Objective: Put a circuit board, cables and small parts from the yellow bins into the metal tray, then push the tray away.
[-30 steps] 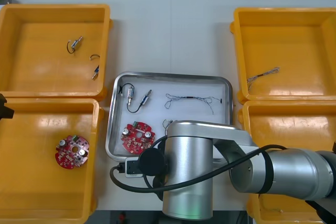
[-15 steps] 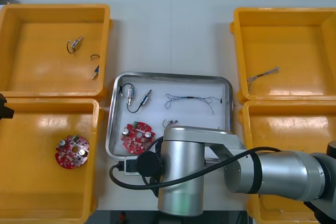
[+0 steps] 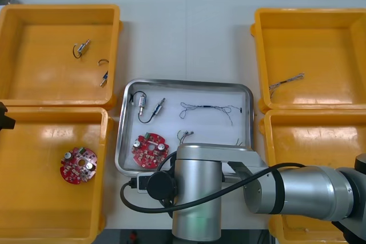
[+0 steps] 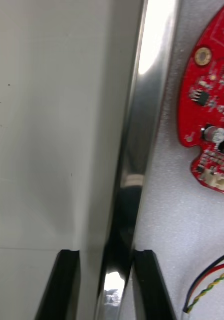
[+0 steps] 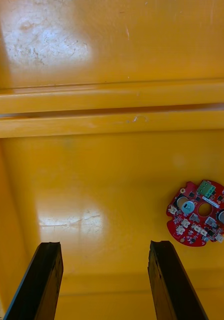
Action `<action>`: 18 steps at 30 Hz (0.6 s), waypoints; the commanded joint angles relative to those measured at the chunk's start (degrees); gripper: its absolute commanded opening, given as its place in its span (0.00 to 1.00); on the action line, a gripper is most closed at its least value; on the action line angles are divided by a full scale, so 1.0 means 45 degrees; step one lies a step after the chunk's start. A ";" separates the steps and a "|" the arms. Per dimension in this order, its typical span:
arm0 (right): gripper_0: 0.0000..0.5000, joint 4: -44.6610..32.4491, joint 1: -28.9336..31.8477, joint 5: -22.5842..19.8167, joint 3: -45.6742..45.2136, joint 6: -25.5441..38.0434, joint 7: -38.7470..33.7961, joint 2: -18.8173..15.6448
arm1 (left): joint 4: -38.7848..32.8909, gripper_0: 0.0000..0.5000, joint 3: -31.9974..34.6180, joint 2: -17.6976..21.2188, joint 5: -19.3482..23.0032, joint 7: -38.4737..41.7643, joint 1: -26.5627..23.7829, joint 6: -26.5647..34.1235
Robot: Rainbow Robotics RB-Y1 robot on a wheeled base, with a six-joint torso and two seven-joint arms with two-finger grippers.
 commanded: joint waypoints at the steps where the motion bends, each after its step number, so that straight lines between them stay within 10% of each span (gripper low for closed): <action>1: 0.03 -0.0116 -0.0426 0.0098 0.0191 0.0239 0.0049 0.0231 | -0.0368 1.00 0.0391 0.0579 0.0096 -0.0202 0.0234 0.0080; 18: 0.00 -0.0116 -0.1578 0.0196 0.0191 0.0747 -0.0029 0.0035 | -0.0368 1.00 0.0391 0.0579 0.0096 -0.0202 0.0234 0.0080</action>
